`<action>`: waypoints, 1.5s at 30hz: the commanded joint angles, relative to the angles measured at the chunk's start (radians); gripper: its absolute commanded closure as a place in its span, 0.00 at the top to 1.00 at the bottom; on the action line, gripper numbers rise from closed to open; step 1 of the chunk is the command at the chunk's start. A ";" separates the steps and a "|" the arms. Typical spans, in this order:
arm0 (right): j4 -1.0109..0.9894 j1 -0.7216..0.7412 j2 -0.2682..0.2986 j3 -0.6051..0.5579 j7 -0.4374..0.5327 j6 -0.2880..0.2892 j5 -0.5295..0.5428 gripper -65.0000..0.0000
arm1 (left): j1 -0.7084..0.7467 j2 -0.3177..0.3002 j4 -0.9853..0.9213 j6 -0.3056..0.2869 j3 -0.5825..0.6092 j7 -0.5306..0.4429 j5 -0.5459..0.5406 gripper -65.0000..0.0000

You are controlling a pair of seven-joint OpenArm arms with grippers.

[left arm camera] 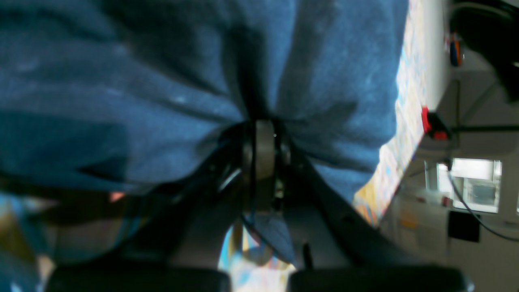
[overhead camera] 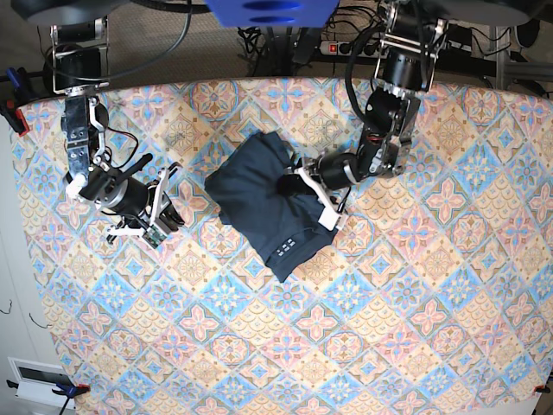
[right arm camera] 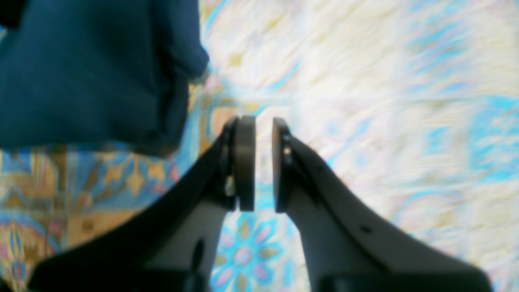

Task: Layout the t-shirt on the table in an organized manner, then fold the t-shirt properly
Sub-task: 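Release the shirt and reposition both grippers at its sides, then push the folded shirt sides inward with both grippers to square it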

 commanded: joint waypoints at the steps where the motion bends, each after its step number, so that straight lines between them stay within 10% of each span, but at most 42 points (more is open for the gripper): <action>1: 0.033 -0.009 0.010 0.007 0.012 0.004 0.029 0.10 | -0.041 0.004 -0.016 0.019 0.034 -0.025 0.019 0.00; 14: 0.121 -0.055 0.012 0.059 0.012 0.004 0.173 0.10 | -0.227 0.067 -0.105 0.048 0.166 -0.041 0.011 0.00; 27: -0.340 0.245 -0.094 0.052 0.023 0.004 0.007 0.10 | -0.020 -0.022 0.194 0.048 0.075 0.028 0.017 0.00; 45: -0.525 0.244 -0.145 -0.083 0.020 0.004 -0.128 0.10 | -0.235 0.012 -0.208 0.050 0.075 -0.071 0.017 0.00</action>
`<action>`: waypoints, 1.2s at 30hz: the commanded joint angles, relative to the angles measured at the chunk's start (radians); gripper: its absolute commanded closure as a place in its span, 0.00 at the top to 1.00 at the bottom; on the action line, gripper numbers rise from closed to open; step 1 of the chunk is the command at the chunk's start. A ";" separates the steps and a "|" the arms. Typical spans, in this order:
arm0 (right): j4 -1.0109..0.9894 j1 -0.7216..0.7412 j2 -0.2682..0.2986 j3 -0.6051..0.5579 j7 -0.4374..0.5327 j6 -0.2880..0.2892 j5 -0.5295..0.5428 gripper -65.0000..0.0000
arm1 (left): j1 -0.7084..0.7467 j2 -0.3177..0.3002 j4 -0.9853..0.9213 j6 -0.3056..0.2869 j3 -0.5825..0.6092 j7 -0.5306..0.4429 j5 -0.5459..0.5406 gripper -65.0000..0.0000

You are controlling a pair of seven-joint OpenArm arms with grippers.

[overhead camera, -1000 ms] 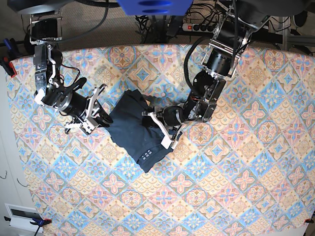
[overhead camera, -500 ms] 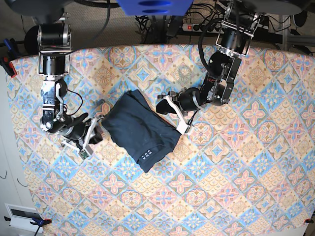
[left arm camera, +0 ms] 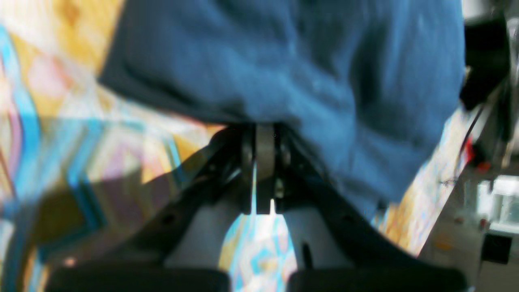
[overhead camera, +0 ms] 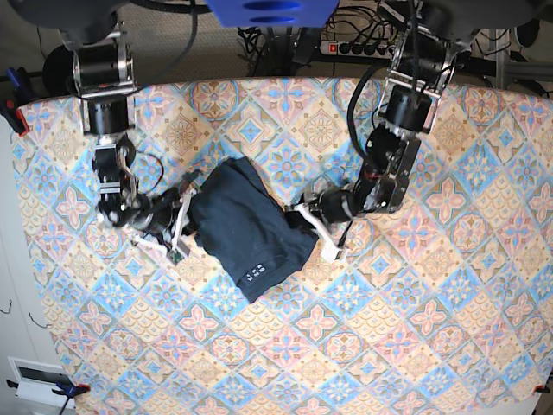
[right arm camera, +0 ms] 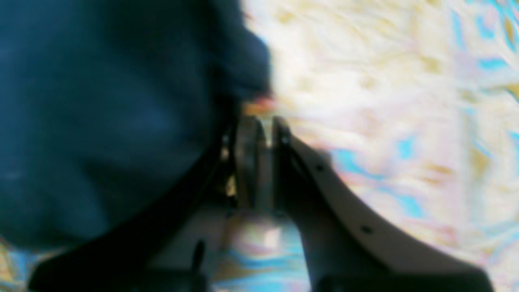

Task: Layout the t-shirt on the table in an organized manner, then fold the t-shirt properly
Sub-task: 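Push the folded shirt sides inward with both grippers to square it, then slide the folded shirt with the right gripper and withdraw the left gripper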

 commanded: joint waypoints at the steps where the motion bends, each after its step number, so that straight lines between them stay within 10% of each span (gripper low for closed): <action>1: 0.045 -0.031 0.008 -0.001 -0.023 0.014 -0.002 0.10 | -0.045 0.009 -0.018 0.004 -0.002 -0.003 0.004 0.00; 16: 0.486 -0.350 0.051 0.193 -0.028 0.014 0.001 0.10 | -0.120 0.103 -0.044 0.004 -0.006 0.003 0.127 0.00; 23: 0.717 -0.432 0.045 0.193 -0.082 0.014 0.004 0.10 | 0.009 -0.043 0.177 0.004 -0.008 0.006 -0.014 0.00; 30: 0.769 -0.432 0.044 0.039 -0.126 0.014 0.236 0.06 | 0.127 -0.158 0.273 0.004 -0.129 0.006 -0.182 0.00; 36: 0.729 -0.257 -0.012 -0.125 -0.126 0.014 0.235 0.00 | 0.211 -0.231 0.361 0.004 -0.161 0.006 -0.192 0.00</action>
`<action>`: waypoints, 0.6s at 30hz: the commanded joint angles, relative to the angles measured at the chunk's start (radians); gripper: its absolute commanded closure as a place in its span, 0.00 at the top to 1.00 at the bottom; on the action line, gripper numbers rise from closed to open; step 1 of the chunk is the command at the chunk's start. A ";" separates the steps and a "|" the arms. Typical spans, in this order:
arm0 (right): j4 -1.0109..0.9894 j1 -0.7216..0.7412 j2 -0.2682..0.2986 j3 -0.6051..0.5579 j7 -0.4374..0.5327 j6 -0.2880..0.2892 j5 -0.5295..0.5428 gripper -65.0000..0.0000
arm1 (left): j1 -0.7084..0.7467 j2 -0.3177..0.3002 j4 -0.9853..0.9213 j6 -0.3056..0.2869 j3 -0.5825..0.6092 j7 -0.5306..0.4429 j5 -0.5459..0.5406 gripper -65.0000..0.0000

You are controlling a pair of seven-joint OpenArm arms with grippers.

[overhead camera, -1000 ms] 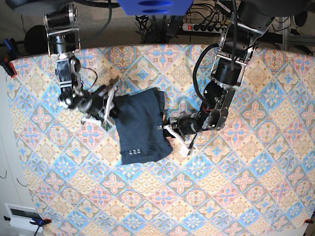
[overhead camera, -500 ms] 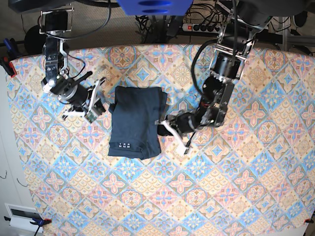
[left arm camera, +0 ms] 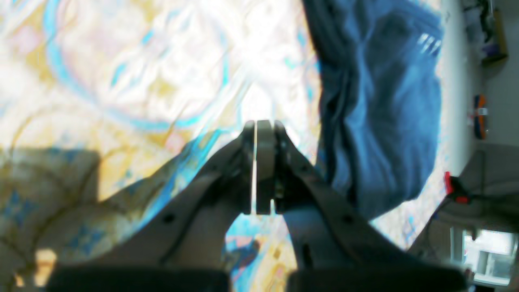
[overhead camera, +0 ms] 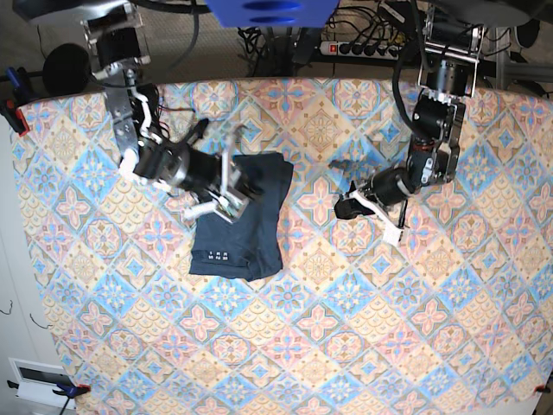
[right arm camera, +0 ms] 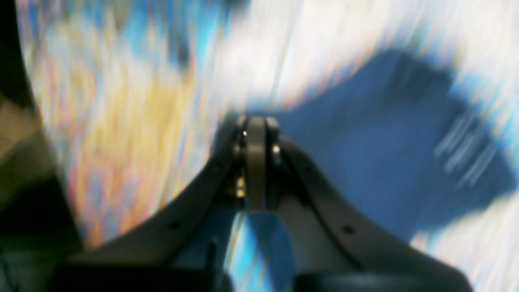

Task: Layout the t-shirt on the table in an organized manner, then fold the t-shirt properly
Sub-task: 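Slide the folded shirt with the right gripper and withdraw the left gripper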

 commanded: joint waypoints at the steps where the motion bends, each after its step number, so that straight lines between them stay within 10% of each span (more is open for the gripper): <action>1: -0.006 0.028 -0.011 -0.014 0.016 0.006 0.012 0.00 | -0.007 -0.017 0.044 -0.013 -0.005 -0.017 -0.021 0.00; 12: -0.449 0.091 -0.151 -0.040 0.027 0.006 0.009 0.00 | 0.059 -0.043 0.063 -0.013 -0.061 -0.017 -0.021 0.00; 18: -0.640 0.128 -0.134 0.017 0.061 0.006 0.009 0.00 | 0.057 -0.054 0.063 -0.013 -0.088 0.020 -0.021 0.00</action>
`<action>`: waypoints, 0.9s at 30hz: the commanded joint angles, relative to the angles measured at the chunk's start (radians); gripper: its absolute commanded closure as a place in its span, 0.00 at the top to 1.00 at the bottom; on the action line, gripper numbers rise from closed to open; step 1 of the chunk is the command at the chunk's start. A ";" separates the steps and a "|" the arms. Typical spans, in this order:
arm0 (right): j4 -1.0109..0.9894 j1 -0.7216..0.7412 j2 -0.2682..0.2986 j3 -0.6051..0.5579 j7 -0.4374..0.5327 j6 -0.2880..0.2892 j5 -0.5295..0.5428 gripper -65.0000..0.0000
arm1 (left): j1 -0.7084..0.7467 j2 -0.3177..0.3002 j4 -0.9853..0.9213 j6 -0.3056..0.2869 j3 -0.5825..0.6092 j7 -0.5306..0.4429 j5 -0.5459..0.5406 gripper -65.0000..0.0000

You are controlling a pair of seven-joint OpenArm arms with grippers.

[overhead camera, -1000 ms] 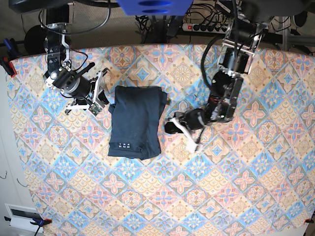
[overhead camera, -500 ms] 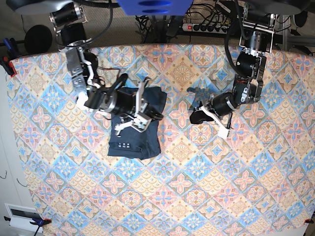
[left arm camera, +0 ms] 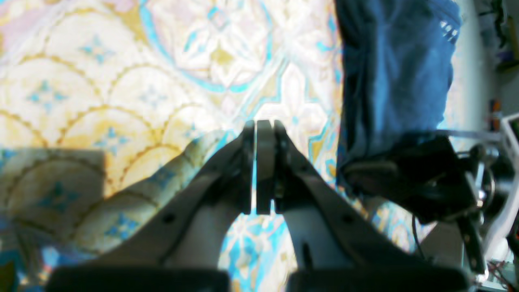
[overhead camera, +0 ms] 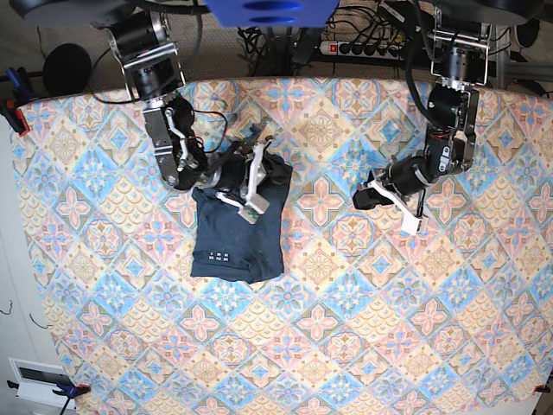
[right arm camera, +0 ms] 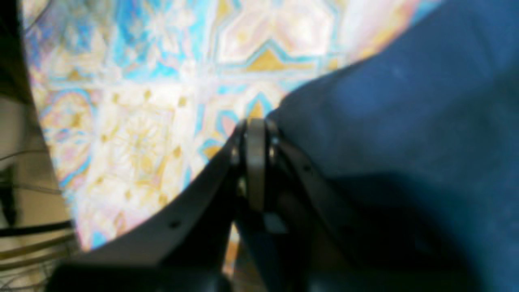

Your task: Layout the t-shirt on the table in an organized manner, then fold the t-shirt properly

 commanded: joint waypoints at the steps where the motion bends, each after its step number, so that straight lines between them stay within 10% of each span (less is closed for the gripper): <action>1: -0.010 0.012 0.025 0.033 -0.020 -0.025 -0.034 0.00 | -0.016 -0.007 0.019 -0.012 -0.019 -0.009 -0.018 0.00; 17: -0.039 0.017 0.238 0.193 0.012 -0.025 -0.035 0.00 | 0.006 -0.008 0.091 -0.017 -0.024 0.043 -0.017 0.00; 27: -0.030 0.035 0.258 0.191 0.012 -0.025 -0.035 0.00 | 0.029 -0.008 0.151 -0.016 -0.024 0.043 -0.014 0.00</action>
